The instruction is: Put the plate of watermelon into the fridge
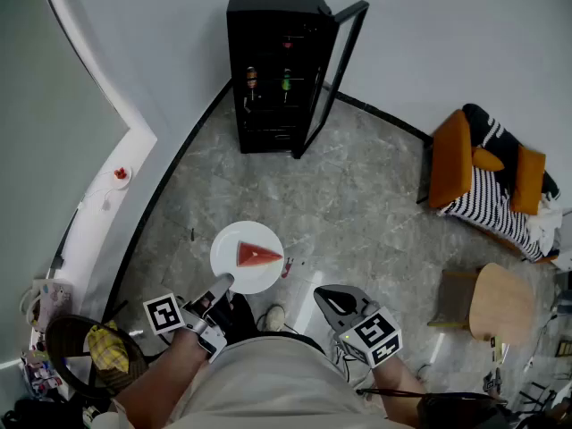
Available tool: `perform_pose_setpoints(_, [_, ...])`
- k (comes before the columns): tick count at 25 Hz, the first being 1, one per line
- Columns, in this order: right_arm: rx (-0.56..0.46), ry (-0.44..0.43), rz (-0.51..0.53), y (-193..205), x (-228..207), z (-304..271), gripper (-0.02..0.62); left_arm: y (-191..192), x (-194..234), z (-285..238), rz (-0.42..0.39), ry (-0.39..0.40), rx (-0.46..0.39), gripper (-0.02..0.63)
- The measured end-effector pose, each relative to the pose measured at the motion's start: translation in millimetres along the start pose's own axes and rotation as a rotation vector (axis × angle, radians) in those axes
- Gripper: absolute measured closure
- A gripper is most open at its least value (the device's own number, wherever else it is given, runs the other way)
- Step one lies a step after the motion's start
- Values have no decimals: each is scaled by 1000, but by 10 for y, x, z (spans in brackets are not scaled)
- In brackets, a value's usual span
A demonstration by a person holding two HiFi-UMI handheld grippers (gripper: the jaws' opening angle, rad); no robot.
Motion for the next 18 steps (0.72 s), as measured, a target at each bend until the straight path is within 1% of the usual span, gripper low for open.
perform_pose_setpoints(3, [3, 3, 4, 24, -38, 75, 581, 70, -21, -56, 3, 7, 5, 581])
perform_pose_setpoints(7, [2, 8, -6, 50, -157, 132, 581, 76, -21, -199, -7, -6, 5, 581])
perform_pose_setpoints(9, [2, -2, -11, 30, -237, 67, 580, -5, -40, -324, -10, 1, -5, 581])
perform_pose_setpoints(12, [21, -22, 13, -10, -372, -104, 578, -152, -38, -531, 1, 5, -24, 581])
perform_pose_setpoints(14, [17, -8, 13, -69, -540, -246, 577, -272, -23, -721, 0, 5, -23, 580])
perform_pose_setpoints(15, [15, 6, 8, -100, -643, -333, 571, -344, -20, -837, 1, 9, -20, 580])
perform_pose_setpoints(18, [21, 40, -13, -202, -961, -623, 506, -586, -1, -1229, 6, 19, -4, 581])
Point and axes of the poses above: the fingertips, and each gripper's own axes: z backward along the fingers, x to its left, y out of its underside, the point moved 2 cm from there along z, backward along the fingers, and after that the axes turned 15 degrees about -x, right-handed, at the moved point
